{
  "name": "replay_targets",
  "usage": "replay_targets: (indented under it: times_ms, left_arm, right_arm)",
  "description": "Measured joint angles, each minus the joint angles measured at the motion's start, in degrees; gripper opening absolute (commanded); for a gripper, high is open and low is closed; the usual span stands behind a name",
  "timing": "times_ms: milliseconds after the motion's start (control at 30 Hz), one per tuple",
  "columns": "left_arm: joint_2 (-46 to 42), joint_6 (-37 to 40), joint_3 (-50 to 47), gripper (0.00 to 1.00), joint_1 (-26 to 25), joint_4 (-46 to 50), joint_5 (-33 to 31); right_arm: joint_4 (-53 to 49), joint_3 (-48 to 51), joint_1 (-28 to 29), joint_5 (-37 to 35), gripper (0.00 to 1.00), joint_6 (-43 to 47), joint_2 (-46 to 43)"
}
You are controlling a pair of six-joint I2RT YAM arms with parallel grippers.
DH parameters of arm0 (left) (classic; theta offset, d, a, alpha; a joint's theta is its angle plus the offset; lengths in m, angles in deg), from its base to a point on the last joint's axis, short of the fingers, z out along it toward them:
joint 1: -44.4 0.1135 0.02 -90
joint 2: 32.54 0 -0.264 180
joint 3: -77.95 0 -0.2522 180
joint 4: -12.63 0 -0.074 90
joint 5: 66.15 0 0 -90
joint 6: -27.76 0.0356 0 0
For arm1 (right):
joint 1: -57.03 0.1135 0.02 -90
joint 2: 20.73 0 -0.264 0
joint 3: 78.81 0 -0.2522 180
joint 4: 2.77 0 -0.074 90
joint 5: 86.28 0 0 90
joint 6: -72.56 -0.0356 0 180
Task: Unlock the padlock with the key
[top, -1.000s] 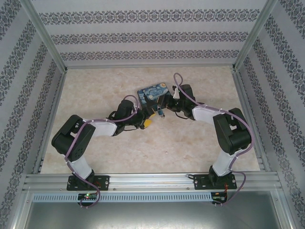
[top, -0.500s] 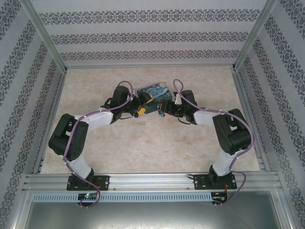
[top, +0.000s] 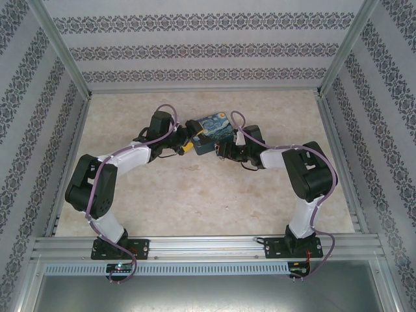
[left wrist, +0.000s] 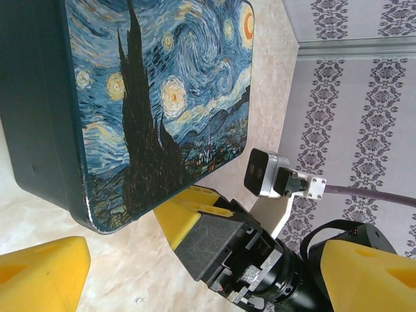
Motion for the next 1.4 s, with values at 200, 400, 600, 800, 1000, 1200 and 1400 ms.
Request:
replay_targets:
  times_ms: [200,400,600,800,1000,1200,1400]
  left_arm:
    - [0.1,0.0,0.2,0.92,0.0,0.0,0.0]
    - [0.3,0.0,0.2,0.92,0.0,0.0,0.0]
    - [0.5,-0.1,0.2,0.92,0.0,0.0,0.0]
    - [1.5,0.0,0.8,0.92,0.0,0.0,0.2]
    - [2.4,2.3,2.5,0.92,0.2,2.3,-0.1]
    - [2.9,10.6,8.5,0.92,0.4,11.6,-4.2]
    - [5.1,20.0,15.8,0.92,-0.1,22.2,-11.6]
  right_arm:
    - [0.5,-0.9,0.0,0.8,0.35,0.0,0.6]
    - [0.5,-1.4,0.0,0.9,0.33,0.0,1.6]
    - [0.5,-1.4,0.1,0.9,0.28,0.0,2.2]
    - [0.9,-1.4,0.3,0.9,0.14,0.0,2.6]
    - [1.1,-1.4,0.4,0.8,0.02,0.0,2.6]
    - [1.0,-1.1,0.4,0.7,0.00,-0.5,2.4]
    - [1.0,-0.4,0.2,0.6,0.00,-2.6,1.9]
